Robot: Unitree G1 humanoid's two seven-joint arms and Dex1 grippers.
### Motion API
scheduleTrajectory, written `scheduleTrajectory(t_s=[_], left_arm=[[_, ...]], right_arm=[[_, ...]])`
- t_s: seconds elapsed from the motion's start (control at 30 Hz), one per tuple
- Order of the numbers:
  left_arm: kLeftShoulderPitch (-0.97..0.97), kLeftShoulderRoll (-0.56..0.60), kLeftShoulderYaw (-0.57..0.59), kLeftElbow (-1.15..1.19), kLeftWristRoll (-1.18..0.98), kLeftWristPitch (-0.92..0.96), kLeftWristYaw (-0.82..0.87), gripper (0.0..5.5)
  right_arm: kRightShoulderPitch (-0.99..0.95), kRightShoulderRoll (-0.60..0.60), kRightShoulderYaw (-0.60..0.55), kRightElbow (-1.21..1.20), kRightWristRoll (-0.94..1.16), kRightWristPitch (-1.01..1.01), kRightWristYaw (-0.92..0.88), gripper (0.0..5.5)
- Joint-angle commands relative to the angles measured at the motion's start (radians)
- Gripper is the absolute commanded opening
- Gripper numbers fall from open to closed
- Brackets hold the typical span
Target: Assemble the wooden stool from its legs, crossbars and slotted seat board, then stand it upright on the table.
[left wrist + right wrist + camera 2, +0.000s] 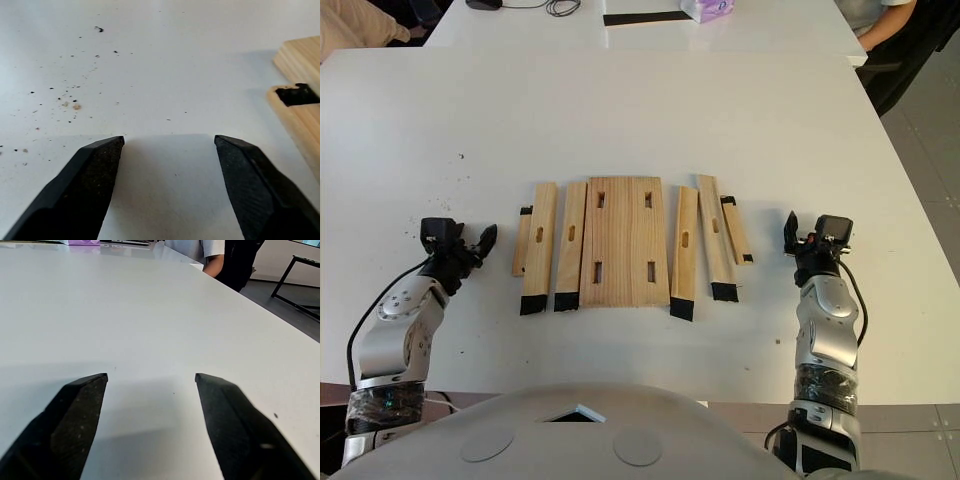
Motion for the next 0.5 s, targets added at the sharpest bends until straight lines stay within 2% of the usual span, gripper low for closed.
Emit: scheduleTrajectory(t_s=[0.03, 0.2, 0.5], left_arm=[[0.088, 0.040, -0.028, -0.160, -0.103, 0.130, -0.100, 3.38], [0.095, 0.081, -0.026, -0.240, -0.127, 0.215, -0.110, 3.38], [0.084, 0.089, -0.045, -0.292, -0.116, 0.261, -0.097, 3.38]], right_arm=[[0.026, -0.004, -0.010, -0.029, 0.004, 0.002, 0.000, 3.26], [0.054, 0.007, -0.017, -0.051, 0.006, 0.004, -0.008, 3.26], [0.059, 0.012, -0.014, -0.061, 0.006, 0.010, -0.012, 3.26]])
